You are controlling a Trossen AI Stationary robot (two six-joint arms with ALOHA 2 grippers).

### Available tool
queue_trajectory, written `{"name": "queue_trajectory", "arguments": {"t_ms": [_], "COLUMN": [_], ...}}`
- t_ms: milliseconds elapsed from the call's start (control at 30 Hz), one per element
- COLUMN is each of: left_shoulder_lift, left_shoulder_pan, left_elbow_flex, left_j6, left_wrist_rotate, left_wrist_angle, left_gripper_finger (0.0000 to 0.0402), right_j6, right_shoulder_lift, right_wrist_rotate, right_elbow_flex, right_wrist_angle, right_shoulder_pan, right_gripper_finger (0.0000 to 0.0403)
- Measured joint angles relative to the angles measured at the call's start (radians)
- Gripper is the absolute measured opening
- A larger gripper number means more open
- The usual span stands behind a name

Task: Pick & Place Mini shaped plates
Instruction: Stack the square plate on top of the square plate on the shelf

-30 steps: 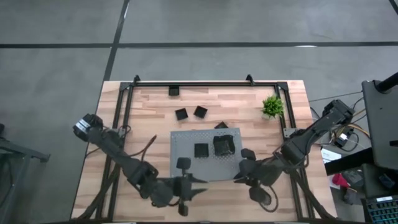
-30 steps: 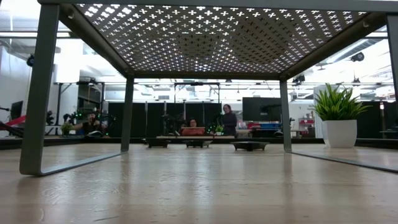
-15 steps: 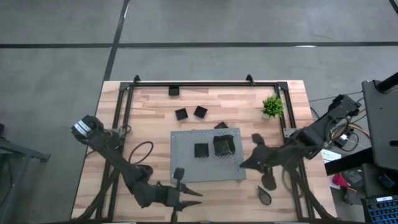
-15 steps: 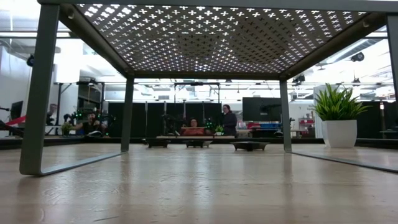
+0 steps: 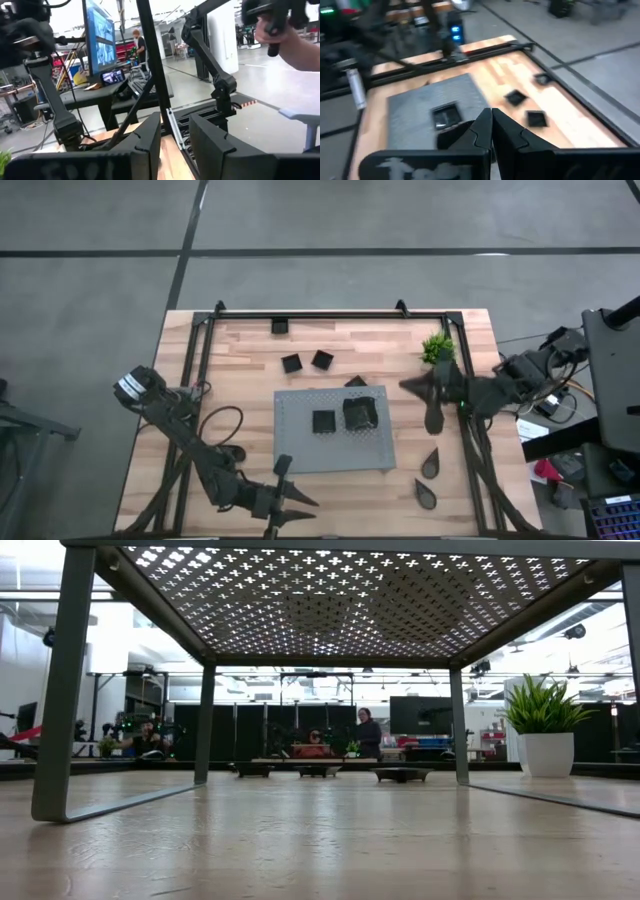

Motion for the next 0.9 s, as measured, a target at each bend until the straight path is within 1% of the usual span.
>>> {"name": "queue_trajectory", "arguments": {"t_ms": [167,233,333,400,533,600,667,700,733,767,900], "left_shoulder_lift": [0.0,0.0,0.0,-0.001,-0.001,-0.001,-0.001,-0.002,-0.002,-0.002,-0.002], "left_shoulder_pan": [0.0,0.0,0.0,0.0,0.0,0.0,0.0,0.0,0.0,0.0,0.0], "left_elbow_flex": [0.0,0.0,0.0,0.0,-0.003,-0.004,-0.004,-0.004,-0.004,-0.004,-0.004], "left_j6": [0.023,0.034,0.046,0.047,0.056,0.061,0.061,0.061,0.061,0.061,0.062], "left_wrist_rotate": [0.0,0.007,0.038,0.05,0.05,0.05,0.05,0.05,0.05,0.05,0.05], "left_wrist_angle": [0.015,0.03,0.047,0.047,0.045,0.044,0.044,0.045,0.044,0.044,0.044], "left_gripper_finger": [0.0099,0.0099,0.0099,0.0099,0.0099,0.0099,0.0099,0.0099,0.0099,0.0099,0.0099], "right_j6": [0.025,0.024,-0.005,-0.003,0.074,0.042,-0.018,-0.025,-0.031,-0.039,-0.057], "right_shoulder_lift": [-0.023,-0.019,-0.001,0.01,0.045,0.072,0.103,0.118,0.133,0.147,0.194], "right_wrist_rotate": [-0.071,-0.101,-0.098,-0.087,0.01,0.048,0.048,0.022,-0.034,-0.108,-0.464], "right_elbow_flex": [-0.002,-0.003,-0.004,-0.004,-0.008,-0.012,-0.015,-0.015,-0.014,-0.012,-0.01], "right_wrist_angle": [-0.063,-0.105,-0.131,-0.129,-0.128,-0.128,-0.128,-0.127,-0.125,-0.115,-0.065], "right_shoulder_pan": [-0.163,-0.232,-0.332,-0.389,-0.464,-0.484,-0.512,-0.534,-0.56,-0.594,-0.753], "right_gripper_finger": [0.0017,0.0033,0.0064,0.0088,0.0119,0.0125,0.0129,0.013,0.013,0.013,0.0132]}}
